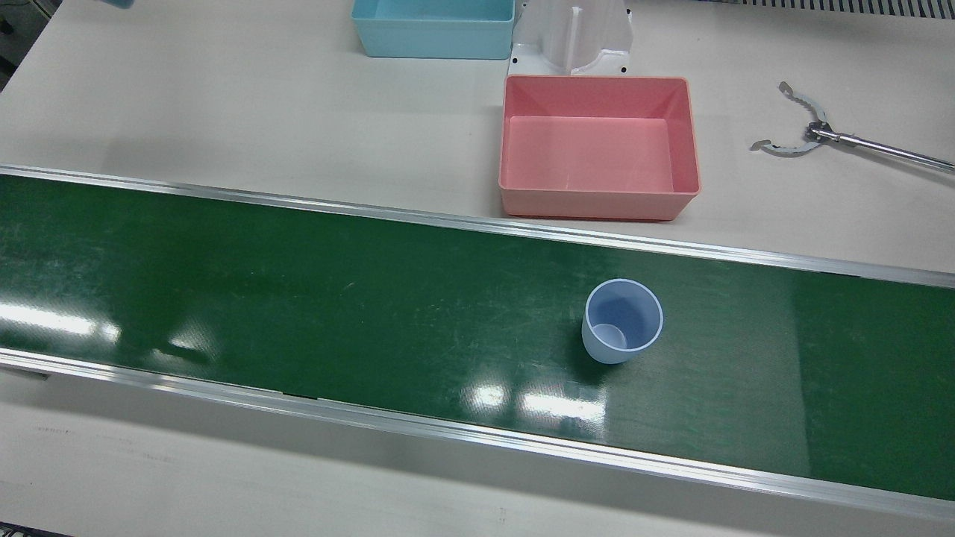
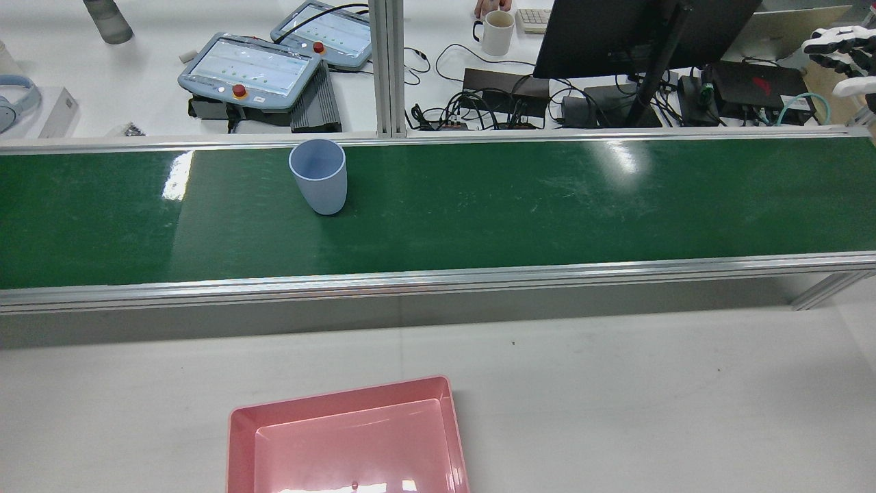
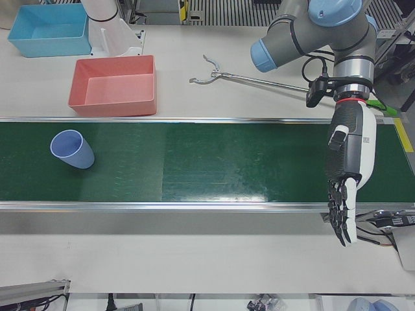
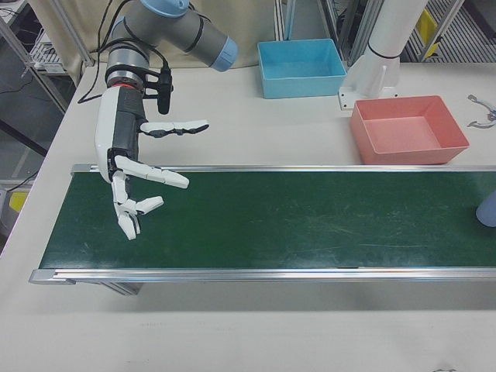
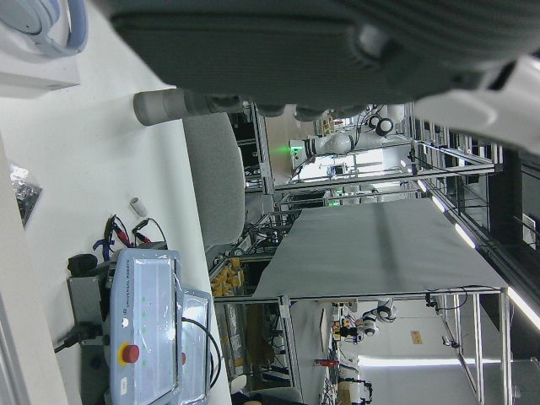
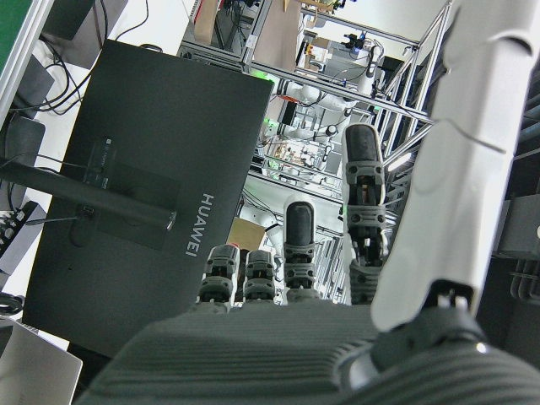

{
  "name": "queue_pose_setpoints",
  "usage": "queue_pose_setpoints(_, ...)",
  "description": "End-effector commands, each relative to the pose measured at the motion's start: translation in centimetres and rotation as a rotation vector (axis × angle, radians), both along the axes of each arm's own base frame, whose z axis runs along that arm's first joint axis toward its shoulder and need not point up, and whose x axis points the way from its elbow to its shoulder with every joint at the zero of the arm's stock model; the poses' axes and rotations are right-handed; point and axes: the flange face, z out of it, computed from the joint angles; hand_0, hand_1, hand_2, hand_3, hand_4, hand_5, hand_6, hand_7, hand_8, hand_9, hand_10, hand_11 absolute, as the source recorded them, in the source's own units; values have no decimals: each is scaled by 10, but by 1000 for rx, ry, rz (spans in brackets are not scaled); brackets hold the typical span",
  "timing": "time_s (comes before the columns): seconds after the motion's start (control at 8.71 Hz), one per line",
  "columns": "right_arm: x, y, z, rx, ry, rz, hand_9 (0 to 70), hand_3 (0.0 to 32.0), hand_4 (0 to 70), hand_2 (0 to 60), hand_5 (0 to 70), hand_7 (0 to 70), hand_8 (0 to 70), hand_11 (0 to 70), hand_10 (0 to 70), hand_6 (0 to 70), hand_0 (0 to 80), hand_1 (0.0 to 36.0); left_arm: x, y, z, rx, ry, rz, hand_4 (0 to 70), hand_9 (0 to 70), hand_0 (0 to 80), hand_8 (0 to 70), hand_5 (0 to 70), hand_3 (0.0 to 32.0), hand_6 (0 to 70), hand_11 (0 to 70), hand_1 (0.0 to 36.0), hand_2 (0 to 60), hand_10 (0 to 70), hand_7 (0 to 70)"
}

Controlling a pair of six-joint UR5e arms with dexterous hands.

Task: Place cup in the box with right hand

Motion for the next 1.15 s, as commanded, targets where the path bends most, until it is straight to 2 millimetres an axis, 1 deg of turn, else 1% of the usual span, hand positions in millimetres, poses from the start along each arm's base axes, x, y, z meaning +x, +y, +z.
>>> queue_pose_setpoints(0.0,0,0,0,-1,0,0,159,0,449,0,55,560,47,147,90,131,572,123,0,0,0,0,1,0,0,0,0,0,0,0,0,0,0,0,0,0)
queue_pose_setpoints(0.23,1,0,0,1,0,0,159,0,448,0,55,561,47,147,90,132,571,123,0,0,0,0,0,0,0,0,0,0,0,0,0,0,0,0,0,0)
queue_pose_setpoints(0.57,2,0,-1,2,0,3,148,0,438,0,55,540,42,145,89,127,571,124,0,0,0,0,0,0,0,0,0,0,0,0,0,0,0,0,0,0)
queue_pose_setpoints(1.03,2,0,-1,2,0,3,148,0,438,0,55,547,41,142,87,128,572,124,1,0,0,0,0,2,0,0,0,0,0,0,0,0,0,0,0,0)
